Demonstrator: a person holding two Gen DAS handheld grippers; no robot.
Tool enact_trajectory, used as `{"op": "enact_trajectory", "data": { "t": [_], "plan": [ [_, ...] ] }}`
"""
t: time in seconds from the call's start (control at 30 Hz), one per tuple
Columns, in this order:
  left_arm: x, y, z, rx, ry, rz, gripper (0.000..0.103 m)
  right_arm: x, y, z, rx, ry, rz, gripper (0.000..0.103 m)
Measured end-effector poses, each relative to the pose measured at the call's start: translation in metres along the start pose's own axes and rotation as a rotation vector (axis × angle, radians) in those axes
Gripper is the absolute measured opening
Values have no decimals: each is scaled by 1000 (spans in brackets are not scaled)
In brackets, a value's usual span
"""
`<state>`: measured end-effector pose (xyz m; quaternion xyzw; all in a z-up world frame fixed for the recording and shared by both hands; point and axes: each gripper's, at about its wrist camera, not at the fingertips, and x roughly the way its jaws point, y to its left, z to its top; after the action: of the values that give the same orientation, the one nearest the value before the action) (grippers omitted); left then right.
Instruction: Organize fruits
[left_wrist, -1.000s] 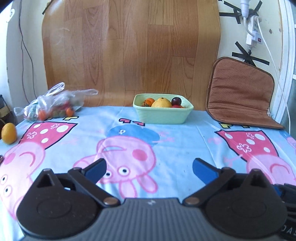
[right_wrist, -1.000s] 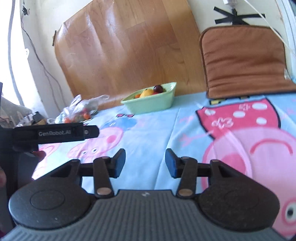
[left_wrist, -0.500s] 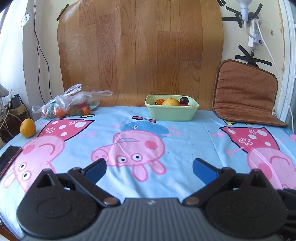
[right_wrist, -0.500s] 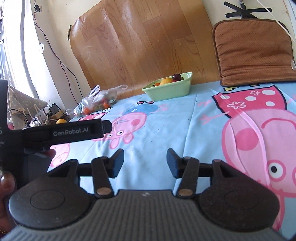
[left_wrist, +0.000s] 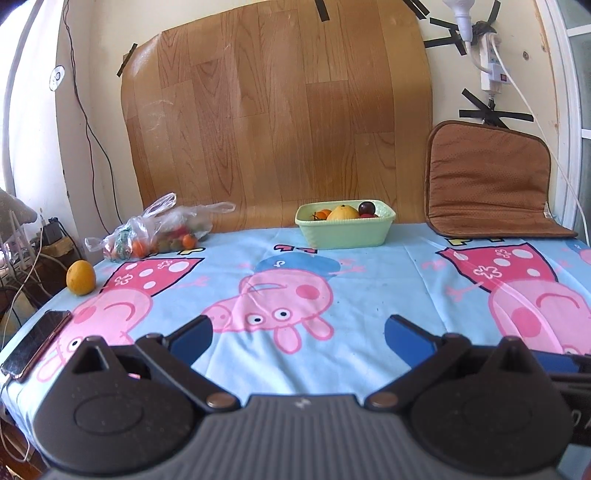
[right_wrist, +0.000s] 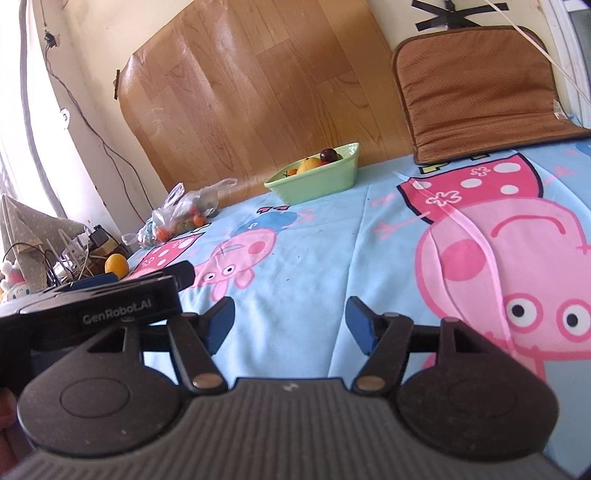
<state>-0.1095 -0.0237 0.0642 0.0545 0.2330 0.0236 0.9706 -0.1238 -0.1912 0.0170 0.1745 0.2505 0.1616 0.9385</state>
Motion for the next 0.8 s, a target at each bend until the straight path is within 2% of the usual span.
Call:
{"op": "enact_trajectory", "data": {
  "t": [0.8],
  "plan": [
    [-27, -11, -5, 37, -54, 54, 103, -31, 1, -7, 33, -60, -38, 77]
  ]
}}
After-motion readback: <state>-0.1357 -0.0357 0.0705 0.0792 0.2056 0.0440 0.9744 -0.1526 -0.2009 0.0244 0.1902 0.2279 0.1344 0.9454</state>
